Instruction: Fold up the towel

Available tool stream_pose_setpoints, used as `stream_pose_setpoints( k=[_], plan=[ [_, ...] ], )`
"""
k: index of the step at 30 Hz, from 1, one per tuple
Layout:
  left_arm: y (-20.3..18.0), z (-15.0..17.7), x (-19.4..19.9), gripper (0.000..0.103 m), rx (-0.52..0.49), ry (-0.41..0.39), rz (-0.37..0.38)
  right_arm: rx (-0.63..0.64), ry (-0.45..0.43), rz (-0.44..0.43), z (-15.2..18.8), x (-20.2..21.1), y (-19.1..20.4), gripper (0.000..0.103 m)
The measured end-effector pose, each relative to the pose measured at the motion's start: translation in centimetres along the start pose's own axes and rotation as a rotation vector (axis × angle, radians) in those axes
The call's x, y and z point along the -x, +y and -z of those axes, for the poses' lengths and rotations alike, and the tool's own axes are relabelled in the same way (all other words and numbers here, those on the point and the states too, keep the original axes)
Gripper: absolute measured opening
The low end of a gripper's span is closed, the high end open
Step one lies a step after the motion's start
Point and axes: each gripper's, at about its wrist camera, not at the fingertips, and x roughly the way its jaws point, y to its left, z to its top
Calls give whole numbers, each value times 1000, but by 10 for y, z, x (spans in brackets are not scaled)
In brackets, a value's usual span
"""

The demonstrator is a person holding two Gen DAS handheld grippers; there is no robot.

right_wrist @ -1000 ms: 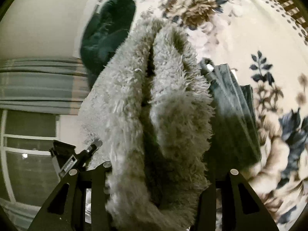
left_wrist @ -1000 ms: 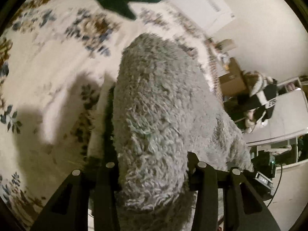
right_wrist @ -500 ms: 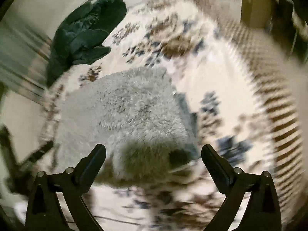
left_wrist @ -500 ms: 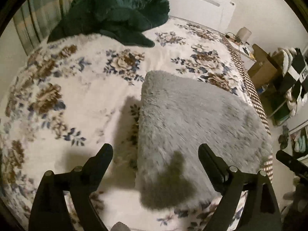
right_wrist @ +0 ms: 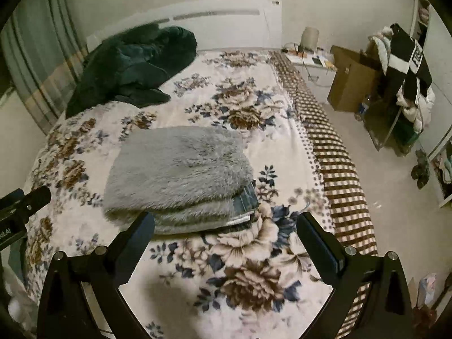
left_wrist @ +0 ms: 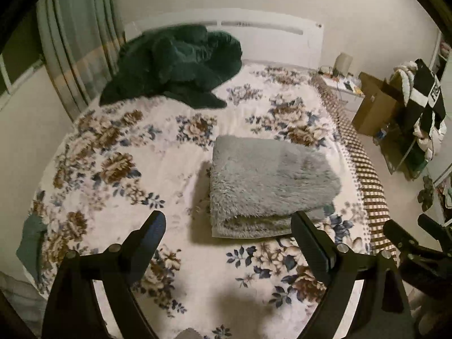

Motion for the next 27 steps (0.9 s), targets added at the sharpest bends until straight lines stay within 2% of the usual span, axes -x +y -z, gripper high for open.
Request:
stream_pose_setpoints(
  k=[13,21,27],
  plan=[
    [-17,52,160,90,4,-126,-34,34,-183,-36,59,221,-16,102],
    [-22,80,230,90,31,-183,-53,59,-255,-93,101,328,-27,102],
    [-24,91,259,90,40,-204,-39,56,-297,-98,122,392,-38,102]
  ],
)
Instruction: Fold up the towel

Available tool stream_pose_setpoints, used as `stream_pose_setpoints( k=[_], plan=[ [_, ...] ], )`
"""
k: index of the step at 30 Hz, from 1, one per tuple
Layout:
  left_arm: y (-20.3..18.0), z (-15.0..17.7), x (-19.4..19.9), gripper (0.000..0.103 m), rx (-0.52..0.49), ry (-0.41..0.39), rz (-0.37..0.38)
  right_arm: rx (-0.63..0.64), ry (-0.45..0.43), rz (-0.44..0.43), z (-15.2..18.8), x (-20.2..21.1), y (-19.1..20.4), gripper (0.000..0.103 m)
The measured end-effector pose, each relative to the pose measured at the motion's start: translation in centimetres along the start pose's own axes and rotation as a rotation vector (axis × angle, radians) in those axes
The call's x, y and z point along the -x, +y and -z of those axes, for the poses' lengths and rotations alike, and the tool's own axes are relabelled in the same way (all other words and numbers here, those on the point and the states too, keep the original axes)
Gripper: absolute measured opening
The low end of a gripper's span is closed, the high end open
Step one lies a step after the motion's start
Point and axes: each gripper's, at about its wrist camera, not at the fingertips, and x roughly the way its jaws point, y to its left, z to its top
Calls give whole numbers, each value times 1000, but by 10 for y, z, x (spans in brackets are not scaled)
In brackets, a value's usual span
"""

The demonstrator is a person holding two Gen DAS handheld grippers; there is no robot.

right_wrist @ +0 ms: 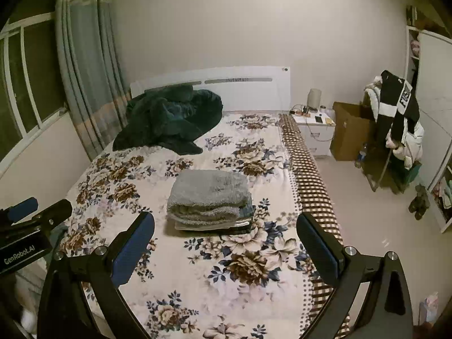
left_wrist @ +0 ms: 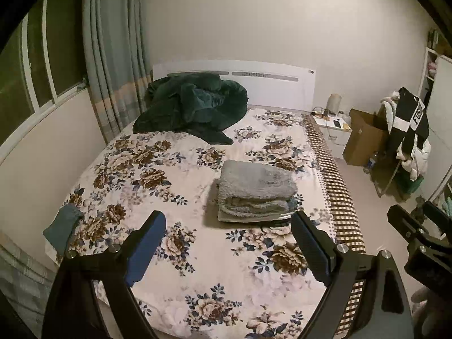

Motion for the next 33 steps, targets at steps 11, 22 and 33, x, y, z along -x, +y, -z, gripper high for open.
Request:
stream_pose_setpoints(
  k=[11,22,33],
  plan=[
    [7,7,25,103,-12,-5,32,-11,-21,19,-5,57,7,102],
    [13,10,33,103,-20,-16,8,6,-22,34,-8,61,17,103],
    [17,12,42,103,-29,-29,-2,5,-17,19,-2,66,31,103]
  ],
)
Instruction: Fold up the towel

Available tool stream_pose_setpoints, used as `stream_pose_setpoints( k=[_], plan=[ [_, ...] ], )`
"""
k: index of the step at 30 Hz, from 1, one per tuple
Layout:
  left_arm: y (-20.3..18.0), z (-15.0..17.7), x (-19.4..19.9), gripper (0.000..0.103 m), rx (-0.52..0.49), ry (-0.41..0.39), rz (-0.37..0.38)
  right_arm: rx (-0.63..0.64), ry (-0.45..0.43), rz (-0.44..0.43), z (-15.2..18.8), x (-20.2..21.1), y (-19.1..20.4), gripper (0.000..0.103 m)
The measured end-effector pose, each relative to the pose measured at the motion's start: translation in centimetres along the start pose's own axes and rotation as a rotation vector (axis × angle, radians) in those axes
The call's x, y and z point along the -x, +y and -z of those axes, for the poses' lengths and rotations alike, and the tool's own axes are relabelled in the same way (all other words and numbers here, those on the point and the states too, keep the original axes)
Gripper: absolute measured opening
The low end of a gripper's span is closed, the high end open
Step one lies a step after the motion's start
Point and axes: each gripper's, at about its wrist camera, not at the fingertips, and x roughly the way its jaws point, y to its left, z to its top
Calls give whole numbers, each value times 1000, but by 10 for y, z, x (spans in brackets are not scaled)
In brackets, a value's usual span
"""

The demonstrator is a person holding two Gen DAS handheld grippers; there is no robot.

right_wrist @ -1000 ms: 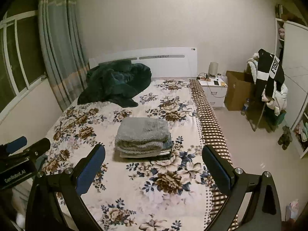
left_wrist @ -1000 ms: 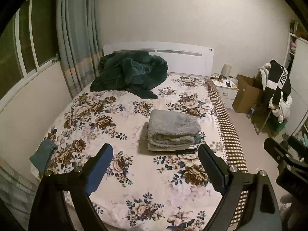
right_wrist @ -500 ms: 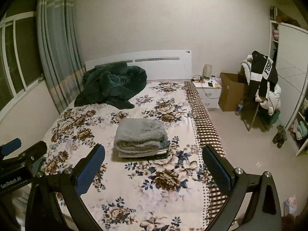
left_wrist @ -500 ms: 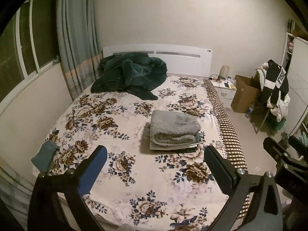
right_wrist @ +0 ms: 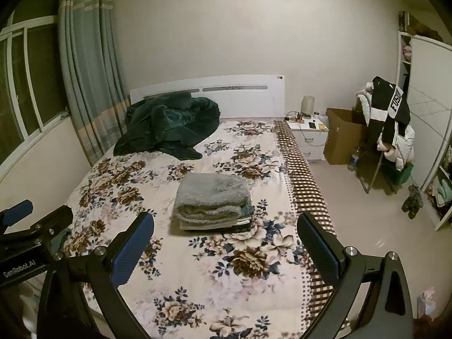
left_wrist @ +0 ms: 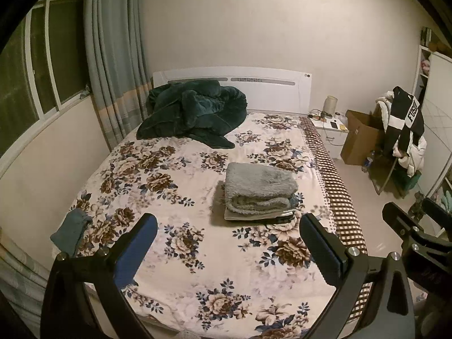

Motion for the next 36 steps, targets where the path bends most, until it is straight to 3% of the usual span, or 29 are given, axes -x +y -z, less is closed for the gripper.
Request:
stream_pose_setpoints(
  k=[36],
  plan=[
    [9,7,17,103,8,9,-21,11,15,-21,9,5,12,103]
  ],
)
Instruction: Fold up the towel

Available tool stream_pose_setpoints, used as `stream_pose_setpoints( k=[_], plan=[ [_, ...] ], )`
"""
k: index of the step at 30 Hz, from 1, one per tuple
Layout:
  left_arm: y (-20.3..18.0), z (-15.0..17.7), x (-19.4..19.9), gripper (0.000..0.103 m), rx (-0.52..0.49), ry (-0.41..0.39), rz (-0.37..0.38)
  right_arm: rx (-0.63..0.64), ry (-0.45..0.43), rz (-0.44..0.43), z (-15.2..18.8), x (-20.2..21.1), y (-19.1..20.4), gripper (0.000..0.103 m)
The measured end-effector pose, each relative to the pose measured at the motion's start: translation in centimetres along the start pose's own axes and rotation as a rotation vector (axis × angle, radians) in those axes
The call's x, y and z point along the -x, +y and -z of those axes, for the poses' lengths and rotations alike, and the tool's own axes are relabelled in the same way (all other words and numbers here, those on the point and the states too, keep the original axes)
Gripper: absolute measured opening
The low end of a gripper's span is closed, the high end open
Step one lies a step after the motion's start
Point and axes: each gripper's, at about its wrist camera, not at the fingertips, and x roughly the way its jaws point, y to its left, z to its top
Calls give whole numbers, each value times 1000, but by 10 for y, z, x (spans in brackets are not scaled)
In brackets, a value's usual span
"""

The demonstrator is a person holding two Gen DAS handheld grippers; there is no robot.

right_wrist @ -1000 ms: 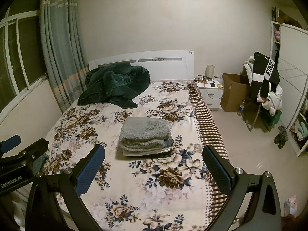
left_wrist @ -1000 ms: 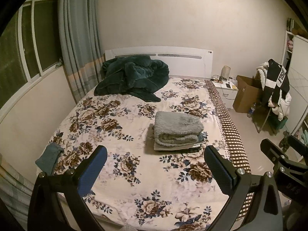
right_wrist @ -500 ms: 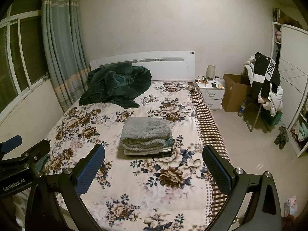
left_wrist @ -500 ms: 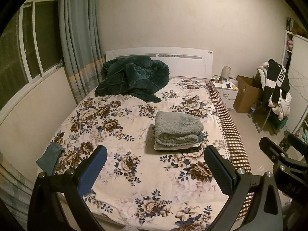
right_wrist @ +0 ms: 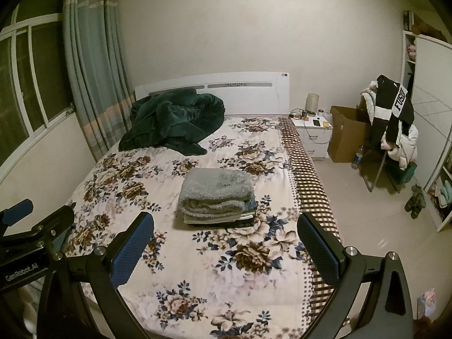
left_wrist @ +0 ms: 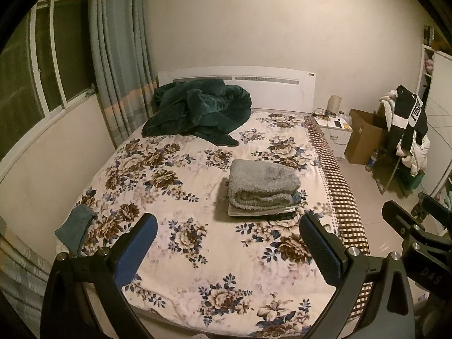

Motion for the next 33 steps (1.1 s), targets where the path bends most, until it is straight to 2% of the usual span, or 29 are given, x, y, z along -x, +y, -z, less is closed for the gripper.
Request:
stream_pose_setpoints(
  k=[33],
  plan=[
    [-1,4,3,103,-10,-5,-5,-4,-4,-6,2,0,-4,103]
  ],
)
